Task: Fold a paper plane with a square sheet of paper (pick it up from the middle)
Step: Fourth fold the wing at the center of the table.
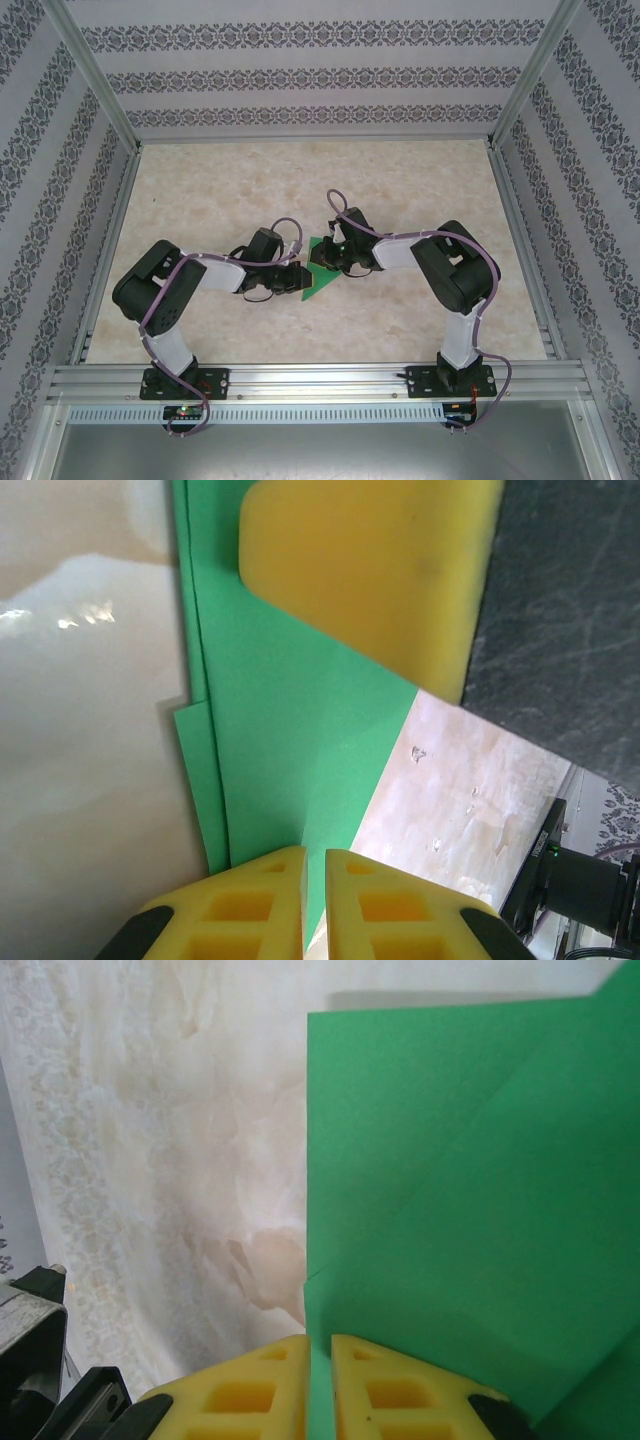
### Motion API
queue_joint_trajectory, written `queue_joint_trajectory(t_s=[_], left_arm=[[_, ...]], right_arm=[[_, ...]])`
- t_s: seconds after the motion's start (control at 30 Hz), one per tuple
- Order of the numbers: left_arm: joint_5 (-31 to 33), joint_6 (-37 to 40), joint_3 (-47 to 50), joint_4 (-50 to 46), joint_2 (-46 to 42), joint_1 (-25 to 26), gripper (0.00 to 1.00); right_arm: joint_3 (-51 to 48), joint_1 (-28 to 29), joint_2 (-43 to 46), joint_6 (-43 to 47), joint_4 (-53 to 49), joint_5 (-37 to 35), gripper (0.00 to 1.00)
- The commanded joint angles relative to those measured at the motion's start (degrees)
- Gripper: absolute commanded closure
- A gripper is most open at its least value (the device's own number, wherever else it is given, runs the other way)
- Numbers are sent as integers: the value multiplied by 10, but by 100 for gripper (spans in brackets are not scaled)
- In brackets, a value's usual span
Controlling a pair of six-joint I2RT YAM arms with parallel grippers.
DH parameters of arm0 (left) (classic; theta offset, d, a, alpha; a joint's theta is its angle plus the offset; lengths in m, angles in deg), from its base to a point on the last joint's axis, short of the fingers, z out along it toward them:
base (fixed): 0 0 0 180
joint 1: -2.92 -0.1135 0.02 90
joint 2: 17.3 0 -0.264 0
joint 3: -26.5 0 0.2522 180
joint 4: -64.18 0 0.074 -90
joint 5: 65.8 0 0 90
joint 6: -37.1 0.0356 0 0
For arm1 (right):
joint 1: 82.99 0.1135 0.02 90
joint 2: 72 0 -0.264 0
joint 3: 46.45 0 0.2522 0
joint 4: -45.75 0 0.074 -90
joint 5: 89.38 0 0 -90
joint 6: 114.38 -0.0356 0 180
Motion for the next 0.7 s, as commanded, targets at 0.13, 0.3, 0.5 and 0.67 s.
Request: queue_joint_trajectory(t_s=[0.13, 0.3, 0.5, 0.67], left_arm=[[-32, 24, 37, -74, -19, 10, 85], [-57, 51, 33, -105, -24, 16, 85], [-30, 92, 30, -192, -37, 20, 85], [-5, 92, 41, -226, -51, 20, 86]], right_arm=[[-5, 5, -39, 14, -31, -41, 86], [-5, 5, -41, 16, -37, -45, 86], [-5, 5, -41, 17, -39, -48, 86], [-4, 5, -41, 17, -43, -46, 86]])
